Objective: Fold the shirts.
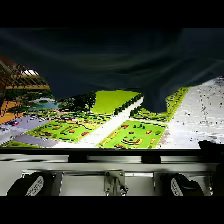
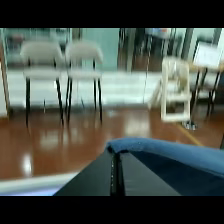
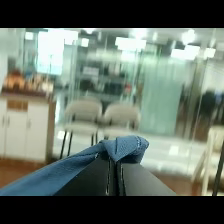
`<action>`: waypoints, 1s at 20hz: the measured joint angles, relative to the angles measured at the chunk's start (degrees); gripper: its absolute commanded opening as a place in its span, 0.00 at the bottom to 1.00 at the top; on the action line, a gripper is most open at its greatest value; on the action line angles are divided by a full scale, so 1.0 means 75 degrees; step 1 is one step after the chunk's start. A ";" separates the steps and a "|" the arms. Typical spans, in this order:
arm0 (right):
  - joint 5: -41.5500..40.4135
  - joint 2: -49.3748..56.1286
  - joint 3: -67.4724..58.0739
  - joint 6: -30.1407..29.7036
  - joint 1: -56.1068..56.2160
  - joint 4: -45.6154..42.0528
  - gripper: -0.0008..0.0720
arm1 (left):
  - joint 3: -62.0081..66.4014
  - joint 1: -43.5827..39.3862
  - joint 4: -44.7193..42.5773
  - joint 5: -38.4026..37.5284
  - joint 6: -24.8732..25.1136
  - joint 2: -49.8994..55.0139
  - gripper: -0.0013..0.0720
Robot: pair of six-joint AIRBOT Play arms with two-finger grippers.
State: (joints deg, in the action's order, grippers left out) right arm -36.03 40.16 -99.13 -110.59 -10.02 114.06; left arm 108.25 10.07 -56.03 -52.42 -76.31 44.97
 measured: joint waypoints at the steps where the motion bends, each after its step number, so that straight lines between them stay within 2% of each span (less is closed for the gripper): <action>1: 0.0111 -0.0166 -0.0128 -0.0026 0.0000 -0.0012 0.08 | 0.0058 0.0000 -0.0061 0.0111 -0.0032 -0.0239 0.05; 5: 0.0219 -0.0629 -0.0358 -0.0085 0.0000 -0.0093 0.08 | 0.0157 0.0000 -0.0446 0.0181 -0.0245 -0.0854 0.05; 8: -0.0105 -0.0799 -0.0414 -0.0026 0.0000 -0.0443 0.08 | 0.0146 0.0000 -0.1110 -0.0428 -0.0458 -0.1029 0.05; 11: -0.1495 -0.0702 -0.0434 0.0230 0.0000 -0.0816 0.08 | -0.0146 0.0000 -0.1518 -0.1230 -0.0536 -0.1061 0.05; 15: -0.4304 0.0044 -0.0399 0.0947 0.0000 -0.1192 0.08 | -0.1233 0.0000 -0.1795 -0.2433 -0.0542 -0.0921 0.05; 17: -0.5575 0.0635 -0.0093 0.1443 0.0000 -0.1262 0.08 | -0.1958 0.0000 -0.1856 -0.2664 -0.0449 -0.0723 0.05; 20: -0.6094 0.1632 0.0863 0.1886 0.0000 -0.1172 0.08 | -0.2964 -0.0003 -0.1880 -0.2763 -0.0364 0.0079 0.06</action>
State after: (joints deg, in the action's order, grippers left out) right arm -81.73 52.40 -92.66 -96.44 -10.02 105.27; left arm 86.02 10.04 -70.13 -73.14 -79.05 45.56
